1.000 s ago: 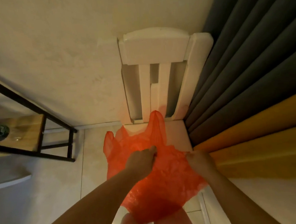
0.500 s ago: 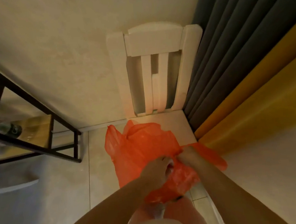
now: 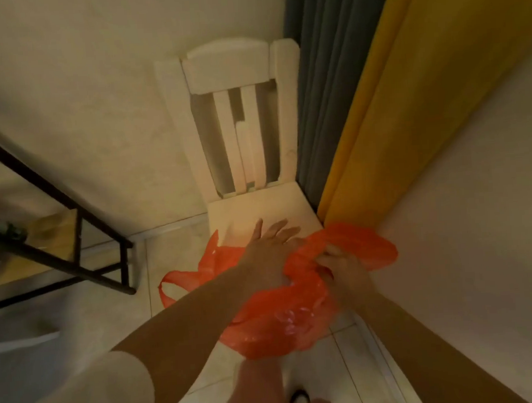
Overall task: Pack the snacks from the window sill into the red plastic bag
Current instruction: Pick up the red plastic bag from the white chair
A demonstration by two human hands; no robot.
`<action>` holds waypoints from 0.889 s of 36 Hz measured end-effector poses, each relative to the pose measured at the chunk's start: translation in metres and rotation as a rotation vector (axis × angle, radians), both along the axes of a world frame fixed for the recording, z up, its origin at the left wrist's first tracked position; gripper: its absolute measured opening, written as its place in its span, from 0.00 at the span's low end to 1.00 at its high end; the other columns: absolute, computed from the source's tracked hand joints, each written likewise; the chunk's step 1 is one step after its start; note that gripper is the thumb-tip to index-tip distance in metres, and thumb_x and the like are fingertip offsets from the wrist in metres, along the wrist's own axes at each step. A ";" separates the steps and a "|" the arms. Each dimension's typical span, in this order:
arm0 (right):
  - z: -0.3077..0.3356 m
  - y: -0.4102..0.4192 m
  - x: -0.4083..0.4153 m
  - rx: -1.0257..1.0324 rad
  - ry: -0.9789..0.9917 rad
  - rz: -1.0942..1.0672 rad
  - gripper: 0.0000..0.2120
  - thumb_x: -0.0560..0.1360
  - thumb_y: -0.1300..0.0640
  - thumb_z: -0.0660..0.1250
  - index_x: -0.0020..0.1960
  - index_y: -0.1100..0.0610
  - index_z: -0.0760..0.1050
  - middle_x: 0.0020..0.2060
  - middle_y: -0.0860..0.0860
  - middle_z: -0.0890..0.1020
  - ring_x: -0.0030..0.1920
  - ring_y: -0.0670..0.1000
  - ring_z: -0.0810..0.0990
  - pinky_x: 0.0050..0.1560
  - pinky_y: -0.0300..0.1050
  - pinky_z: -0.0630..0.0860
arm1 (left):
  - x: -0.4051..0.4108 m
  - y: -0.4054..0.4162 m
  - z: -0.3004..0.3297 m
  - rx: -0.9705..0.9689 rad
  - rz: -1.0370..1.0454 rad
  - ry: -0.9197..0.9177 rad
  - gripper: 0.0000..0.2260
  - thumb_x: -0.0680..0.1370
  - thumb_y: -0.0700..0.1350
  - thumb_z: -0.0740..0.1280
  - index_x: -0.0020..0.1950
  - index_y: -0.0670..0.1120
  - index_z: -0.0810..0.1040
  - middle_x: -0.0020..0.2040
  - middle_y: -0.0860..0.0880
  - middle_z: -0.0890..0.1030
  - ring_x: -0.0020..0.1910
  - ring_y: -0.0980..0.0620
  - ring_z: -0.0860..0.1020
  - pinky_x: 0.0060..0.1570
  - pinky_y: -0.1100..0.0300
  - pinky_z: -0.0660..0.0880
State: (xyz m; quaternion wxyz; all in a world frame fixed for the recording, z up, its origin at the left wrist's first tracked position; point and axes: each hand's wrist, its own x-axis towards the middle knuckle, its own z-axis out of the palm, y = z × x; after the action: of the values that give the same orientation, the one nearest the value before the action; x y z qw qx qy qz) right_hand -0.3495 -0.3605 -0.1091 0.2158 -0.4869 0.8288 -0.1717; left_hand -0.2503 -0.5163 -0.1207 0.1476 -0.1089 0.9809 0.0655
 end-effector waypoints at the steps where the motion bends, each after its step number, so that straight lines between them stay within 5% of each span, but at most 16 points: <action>1: 0.001 0.014 0.000 -0.024 -0.029 -0.036 0.17 0.70 0.58 0.57 0.52 0.58 0.81 0.49 0.55 0.79 0.49 0.58 0.78 0.45 0.50 0.75 | -0.004 0.010 0.000 0.014 -0.033 -0.045 0.32 0.72 0.58 0.69 0.73 0.55 0.63 0.76 0.53 0.59 0.77 0.49 0.50 0.72 0.37 0.40; 4: 0.004 0.057 -0.001 -0.129 -0.087 -0.211 0.15 0.69 0.64 0.60 0.51 0.62 0.80 0.48 0.57 0.79 0.47 0.60 0.79 0.45 0.46 0.73 | -0.011 0.039 0.005 0.256 0.068 -0.045 0.10 0.76 0.51 0.66 0.55 0.50 0.75 0.59 0.47 0.78 0.65 0.46 0.71 0.73 0.43 0.51; 6: 0.008 0.081 -0.003 -0.181 -0.039 -0.335 0.14 0.71 0.65 0.61 0.53 0.62 0.80 0.51 0.57 0.79 0.50 0.59 0.78 0.47 0.45 0.71 | -0.012 0.056 0.007 0.545 0.256 0.040 0.03 0.76 0.45 0.66 0.47 0.47 0.73 0.50 0.43 0.80 0.54 0.44 0.77 0.58 0.54 0.69; 8: 0.009 0.100 -0.004 -0.208 0.013 -0.427 0.14 0.72 0.67 0.64 0.57 0.60 0.77 0.57 0.57 0.76 0.55 0.59 0.77 0.50 0.44 0.70 | -0.012 0.069 0.013 0.719 0.371 0.100 0.05 0.77 0.41 0.64 0.43 0.47 0.70 0.48 0.45 0.80 0.48 0.45 0.78 0.44 0.55 0.71; 11: 0.011 0.114 0.008 -0.285 0.010 -0.596 0.27 0.69 0.61 0.71 0.67 0.55 0.69 0.64 0.55 0.69 0.62 0.56 0.70 0.57 0.49 0.72 | -0.014 0.089 0.022 0.852 0.482 0.182 0.13 0.79 0.37 0.61 0.39 0.53 0.65 0.41 0.48 0.80 0.43 0.44 0.80 0.38 0.53 0.72; 14: 0.011 0.114 0.032 -0.295 -0.021 -0.810 0.39 0.67 0.52 0.75 0.72 0.56 0.60 0.68 0.56 0.63 0.66 0.57 0.66 0.61 0.53 0.70 | -0.015 0.101 0.030 0.849 0.553 0.230 0.13 0.79 0.38 0.60 0.41 0.51 0.61 0.40 0.41 0.80 0.35 0.39 0.77 0.31 0.51 0.69; 17: 0.003 0.107 0.056 -0.113 -0.135 -0.989 0.41 0.68 0.48 0.73 0.74 0.56 0.56 0.72 0.55 0.58 0.71 0.57 0.59 0.65 0.52 0.66 | -0.009 0.110 0.040 0.875 0.567 0.305 0.10 0.79 0.38 0.59 0.43 0.52 0.62 0.40 0.43 0.80 0.39 0.40 0.80 0.40 0.47 0.76; 19: -0.007 0.104 0.067 0.004 -0.184 -1.043 0.35 0.70 0.48 0.70 0.72 0.56 0.61 0.72 0.55 0.59 0.71 0.58 0.60 0.66 0.52 0.66 | -0.001 0.113 0.047 0.878 0.547 0.337 0.07 0.80 0.39 0.57 0.46 0.49 0.63 0.38 0.46 0.78 0.36 0.45 0.79 0.39 0.49 0.75; 22: -0.020 0.106 0.074 0.023 -0.330 -1.164 0.16 0.74 0.53 0.62 0.60 0.56 0.77 0.62 0.58 0.75 0.60 0.60 0.74 0.60 0.51 0.74 | 0.015 0.108 0.053 0.920 0.477 0.381 0.06 0.81 0.40 0.56 0.50 0.52 0.66 0.39 0.45 0.77 0.34 0.45 0.76 0.34 0.52 0.72; 26: -0.020 0.121 0.085 -0.154 -0.442 -1.316 0.12 0.77 0.59 0.59 0.55 0.59 0.79 0.52 0.59 0.82 0.51 0.59 0.80 0.45 0.43 0.71 | 0.043 0.090 0.053 1.003 0.446 0.401 0.15 0.80 0.34 0.56 0.54 0.52 0.74 0.46 0.44 0.78 0.37 0.45 0.76 0.36 0.57 0.72; 29: -0.013 0.130 0.101 -0.395 -0.441 -1.371 0.11 0.78 0.63 0.57 0.55 0.61 0.76 0.49 0.59 0.80 0.45 0.54 0.76 0.39 0.42 0.68 | 0.059 0.076 0.047 0.702 0.328 0.231 0.14 0.80 0.42 0.57 0.63 0.54 0.72 0.55 0.46 0.74 0.45 0.45 0.77 0.46 0.56 0.74; 32: -0.004 0.138 0.118 -0.425 -0.337 -1.359 0.09 0.80 0.62 0.53 0.52 0.62 0.71 0.42 0.59 0.77 0.41 0.55 0.74 0.40 0.48 0.71 | 0.071 0.074 0.045 0.406 0.221 -0.006 0.21 0.78 0.52 0.61 0.71 0.56 0.63 0.60 0.46 0.65 0.50 0.44 0.74 0.47 0.53 0.75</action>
State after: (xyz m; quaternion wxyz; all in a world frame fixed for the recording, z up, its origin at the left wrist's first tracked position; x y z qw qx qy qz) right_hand -0.2317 -0.2223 -0.1136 0.0872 0.1367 0.8522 -0.4975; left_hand -0.1791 -0.4425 -0.0762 0.1614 -0.1839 0.9293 0.2767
